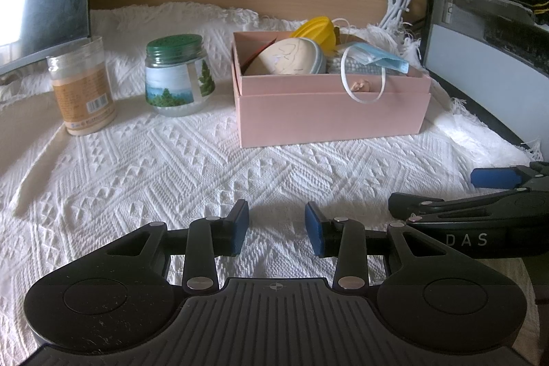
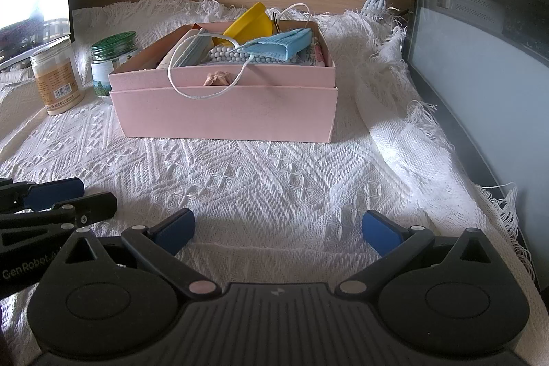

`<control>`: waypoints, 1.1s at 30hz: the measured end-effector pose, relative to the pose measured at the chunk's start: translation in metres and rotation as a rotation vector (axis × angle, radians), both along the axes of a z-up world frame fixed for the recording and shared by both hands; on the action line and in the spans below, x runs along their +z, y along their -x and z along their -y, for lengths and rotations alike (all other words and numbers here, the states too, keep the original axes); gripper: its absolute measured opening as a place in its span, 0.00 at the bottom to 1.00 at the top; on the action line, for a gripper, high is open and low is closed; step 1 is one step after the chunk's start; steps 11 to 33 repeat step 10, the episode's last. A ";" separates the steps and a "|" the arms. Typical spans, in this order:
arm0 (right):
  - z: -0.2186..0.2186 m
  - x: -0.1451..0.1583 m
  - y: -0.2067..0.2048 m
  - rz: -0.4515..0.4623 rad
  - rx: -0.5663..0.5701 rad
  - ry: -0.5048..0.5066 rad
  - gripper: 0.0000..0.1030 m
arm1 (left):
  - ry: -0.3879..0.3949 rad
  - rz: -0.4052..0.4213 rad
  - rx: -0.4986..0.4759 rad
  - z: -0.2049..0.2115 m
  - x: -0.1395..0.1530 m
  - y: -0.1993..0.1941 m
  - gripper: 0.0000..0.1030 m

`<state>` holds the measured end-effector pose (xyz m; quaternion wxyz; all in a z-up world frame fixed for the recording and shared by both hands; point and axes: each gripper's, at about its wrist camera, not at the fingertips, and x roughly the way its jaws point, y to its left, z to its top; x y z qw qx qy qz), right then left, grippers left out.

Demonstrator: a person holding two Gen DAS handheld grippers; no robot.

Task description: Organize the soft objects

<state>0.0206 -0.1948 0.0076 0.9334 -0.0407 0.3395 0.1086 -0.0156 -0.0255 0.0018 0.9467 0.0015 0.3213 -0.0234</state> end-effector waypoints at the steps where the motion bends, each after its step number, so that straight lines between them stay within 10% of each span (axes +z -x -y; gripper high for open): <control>1: 0.000 0.000 0.000 0.000 0.000 0.000 1.00 | 0.000 0.000 0.000 0.000 0.000 0.000 0.40; 33: 0.000 0.000 0.000 0.000 0.000 0.000 1.00 | 0.003 0.001 -0.003 0.000 0.000 0.000 0.40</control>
